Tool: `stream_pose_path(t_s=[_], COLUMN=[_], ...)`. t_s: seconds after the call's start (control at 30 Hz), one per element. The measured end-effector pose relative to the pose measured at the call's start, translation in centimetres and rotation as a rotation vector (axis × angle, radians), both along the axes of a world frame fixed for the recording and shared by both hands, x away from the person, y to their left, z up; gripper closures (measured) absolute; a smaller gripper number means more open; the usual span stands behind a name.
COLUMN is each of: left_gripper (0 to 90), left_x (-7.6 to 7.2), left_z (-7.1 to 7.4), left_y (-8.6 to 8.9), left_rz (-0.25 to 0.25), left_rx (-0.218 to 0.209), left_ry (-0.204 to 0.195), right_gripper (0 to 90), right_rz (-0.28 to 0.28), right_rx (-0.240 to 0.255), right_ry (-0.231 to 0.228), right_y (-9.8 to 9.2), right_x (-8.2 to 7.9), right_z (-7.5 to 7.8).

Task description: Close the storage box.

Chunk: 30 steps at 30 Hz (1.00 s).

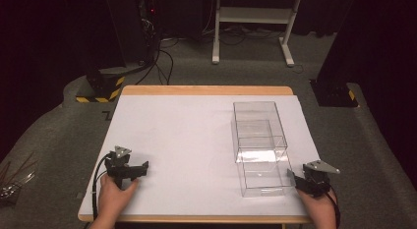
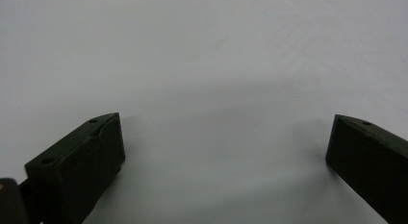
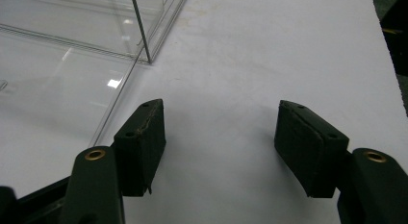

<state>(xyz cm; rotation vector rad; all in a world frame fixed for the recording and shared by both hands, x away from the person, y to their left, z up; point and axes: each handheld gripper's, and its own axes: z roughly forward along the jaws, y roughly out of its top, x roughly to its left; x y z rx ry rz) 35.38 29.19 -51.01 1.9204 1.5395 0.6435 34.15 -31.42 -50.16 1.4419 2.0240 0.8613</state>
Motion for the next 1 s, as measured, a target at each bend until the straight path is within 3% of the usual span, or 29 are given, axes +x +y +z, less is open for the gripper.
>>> stream_pose_path(t_s=[0.83,1.0], left_gripper=[0.1,0.1], left_x=[-0.02,-0.02], left_z=[-0.01,-0.01], left_y=[0.00,-0.01], left_rz=[0.001,0.001], left_rx=[-0.001,0.000], left_ry=[0.000,0.000], right_gripper=[36.2,36.8], right_rz=[-0.002,0.016], right_rx=[-0.003,-0.018], right_ry=[0.000,-0.023], right_y=[0.01,0.21], right_x=[0.00,-0.23], right_z=[0.05,0.24])
